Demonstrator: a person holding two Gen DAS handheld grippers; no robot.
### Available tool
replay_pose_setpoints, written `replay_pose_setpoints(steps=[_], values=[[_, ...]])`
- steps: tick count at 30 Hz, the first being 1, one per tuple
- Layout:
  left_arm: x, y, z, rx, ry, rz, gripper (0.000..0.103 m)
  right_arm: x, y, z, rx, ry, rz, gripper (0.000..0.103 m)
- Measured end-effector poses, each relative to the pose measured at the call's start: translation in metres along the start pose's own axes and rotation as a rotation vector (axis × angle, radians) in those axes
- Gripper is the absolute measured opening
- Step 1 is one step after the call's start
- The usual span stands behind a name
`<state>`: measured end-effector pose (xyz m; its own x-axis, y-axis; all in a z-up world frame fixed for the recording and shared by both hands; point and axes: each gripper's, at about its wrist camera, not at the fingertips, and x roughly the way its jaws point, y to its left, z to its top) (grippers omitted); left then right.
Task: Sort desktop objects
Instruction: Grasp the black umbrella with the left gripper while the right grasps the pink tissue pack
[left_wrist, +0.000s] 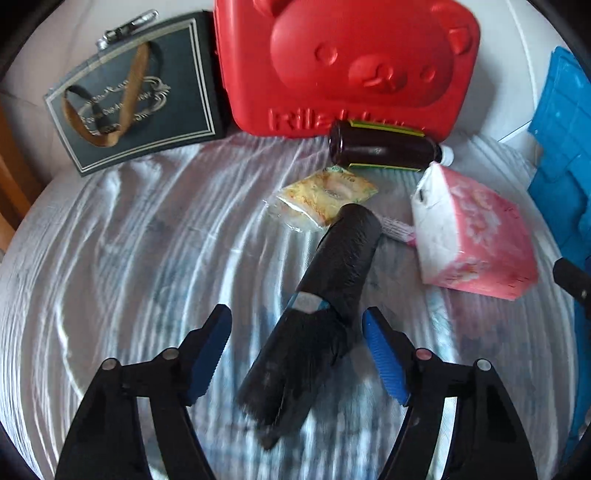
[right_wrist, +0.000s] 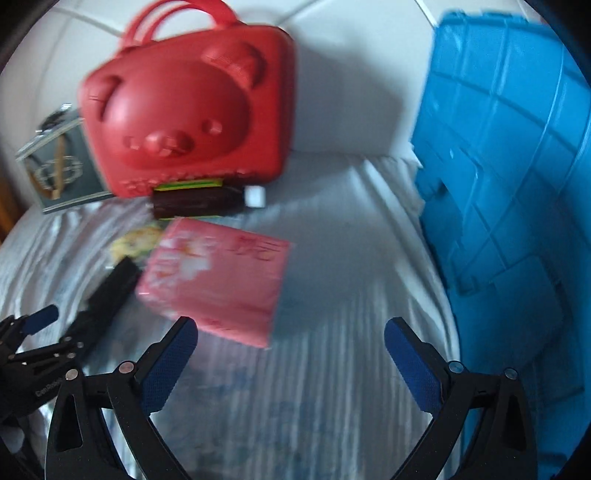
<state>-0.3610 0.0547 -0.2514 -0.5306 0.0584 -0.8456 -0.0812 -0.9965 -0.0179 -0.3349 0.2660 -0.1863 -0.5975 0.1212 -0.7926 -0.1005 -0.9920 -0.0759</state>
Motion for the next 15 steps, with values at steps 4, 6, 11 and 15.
replay_pose_setpoints(steps=[4,6,11,15], values=[[0.016,-0.004,0.004,0.0,0.004,-0.003,0.059,0.026,-0.016,-0.005,0.018,0.037,-0.07,0.068],[0.013,-0.003,0.003,-0.013,-0.003,0.003,0.041,0.038,-0.018,-0.007,0.014,0.057,-0.063,0.068],[0.003,0.017,-0.009,-0.097,-0.005,0.075,0.037,0.024,0.024,-0.022,-0.135,0.048,0.16,0.054],[-0.002,0.032,-0.017,-0.12,0.007,0.085,0.037,-0.003,0.08,-0.039,-0.3,0.02,0.373,0.066]])
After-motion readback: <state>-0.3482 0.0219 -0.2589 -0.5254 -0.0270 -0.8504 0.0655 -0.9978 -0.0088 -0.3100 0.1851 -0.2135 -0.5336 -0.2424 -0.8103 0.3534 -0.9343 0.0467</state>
